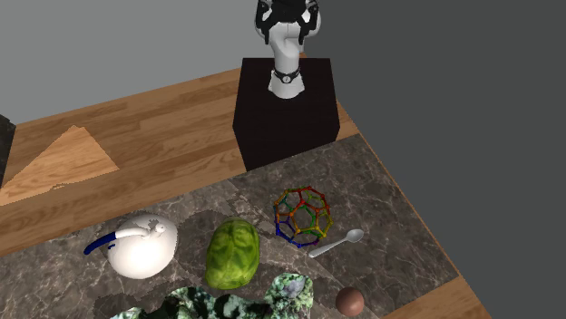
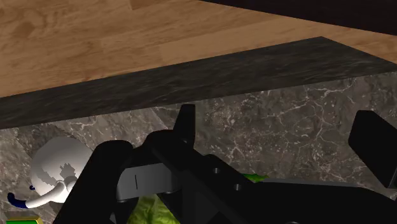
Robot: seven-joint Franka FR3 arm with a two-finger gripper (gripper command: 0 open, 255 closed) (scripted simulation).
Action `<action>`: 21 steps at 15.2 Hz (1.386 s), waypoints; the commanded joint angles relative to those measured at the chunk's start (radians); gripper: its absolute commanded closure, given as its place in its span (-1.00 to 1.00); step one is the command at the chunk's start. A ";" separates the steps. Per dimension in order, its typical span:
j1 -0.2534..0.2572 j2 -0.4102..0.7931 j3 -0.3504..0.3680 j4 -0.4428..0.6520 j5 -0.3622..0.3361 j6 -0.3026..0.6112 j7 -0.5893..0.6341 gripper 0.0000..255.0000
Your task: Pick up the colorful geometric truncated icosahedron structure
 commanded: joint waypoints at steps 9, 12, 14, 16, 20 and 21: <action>0.052 0.163 -0.080 -0.087 -0.010 0.315 -0.186 -1.00; 0.074 0.245 -0.106 -0.094 -0.003 0.427 -0.258 -1.00; 0.089 0.305 -0.122 -0.091 0.006 0.498 -0.308 -1.00; 0.105 0.369 -0.136 -0.082 0.019 0.567 -0.359 -1.00; 0.138 0.502 -0.159 -0.048 0.059 0.691 -0.469 -1.00; 0.146 0.536 -0.163 -0.036 0.072 0.719 -0.498 -1.00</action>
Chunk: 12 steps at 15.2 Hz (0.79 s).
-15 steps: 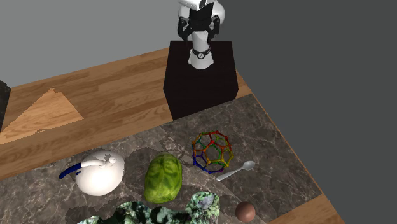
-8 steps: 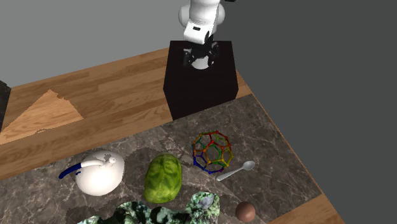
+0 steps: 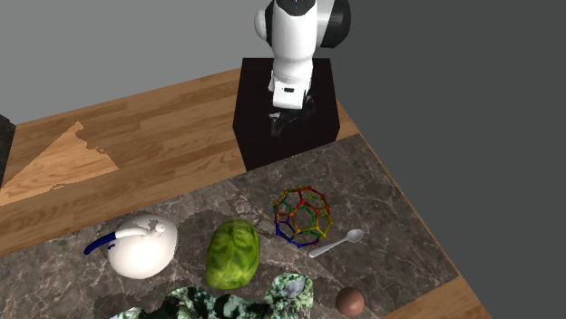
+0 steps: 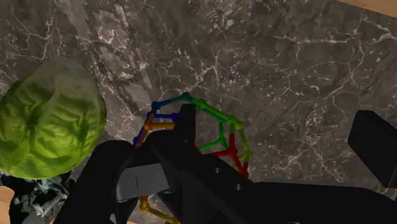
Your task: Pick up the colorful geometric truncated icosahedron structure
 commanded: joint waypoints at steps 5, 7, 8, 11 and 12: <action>0.043 0.210 -0.008 0.091 0.095 0.151 -0.181 -1.00; 0.051 0.279 -0.002 0.130 0.133 0.189 -0.245 -1.00; 0.054 0.314 0.003 0.151 0.152 0.206 -0.276 -1.00; 0.057 0.416 0.025 0.221 0.207 0.248 -0.368 -1.00; 0.056 0.449 0.035 0.246 0.223 0.260 -0.398 -1.00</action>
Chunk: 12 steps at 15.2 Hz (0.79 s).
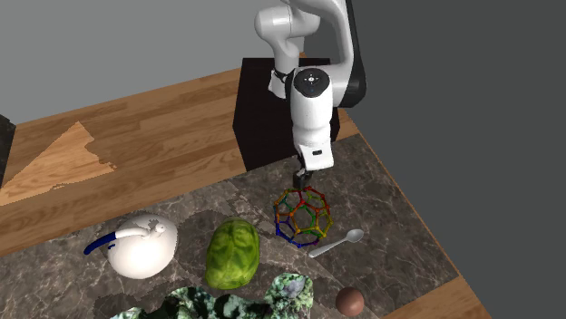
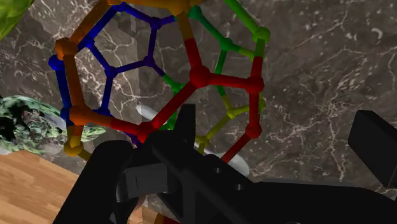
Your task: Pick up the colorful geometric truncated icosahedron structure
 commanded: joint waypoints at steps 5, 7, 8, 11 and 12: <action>-0.002 0.119 0.035 0.062 0.053 0.066 -0.086 -1.00; -0.004 0.136 0.038 0.057 0.059 0.088 -0.093 -1.00; -0.005 0.145 0.040 0.055 0.062 0.099 -0.096 -1.00; -0.011 0.160 0.048 0.052 0.065 0.117 -0.100 -1.00; -0.016 0.142 0.048 0.027 0.069 0.124 -0.109 1.00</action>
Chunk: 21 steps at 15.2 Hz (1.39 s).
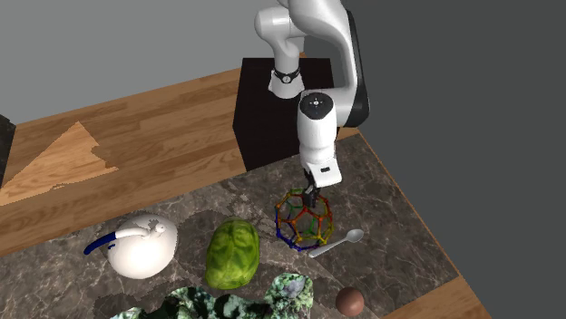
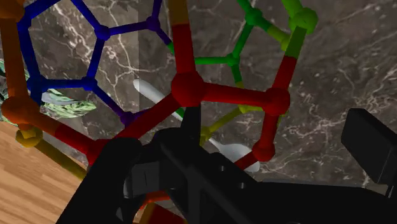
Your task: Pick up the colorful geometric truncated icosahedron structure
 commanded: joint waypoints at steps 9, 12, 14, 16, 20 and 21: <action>0.001 0.021 -0.001 0.000 -0.001 -0.039 0.007 1.00; 0.003 -0.006 -0.005 0.007 -0.012 -0.072 0.017 1.00; 0.005 -0.024 -0.008 0.012 -0.019 -0.094 0.024 1.00; 0.006 -0.041 -0.010 0.018 -0.025 -0.117 0.030 1.00; 0.008 -0.072 -0.015 0.033 -0.037 -0.163 0.043 1.00; 0.009 -0.080 -0.016 0.037 -0.040 -0.174 0.046 1.00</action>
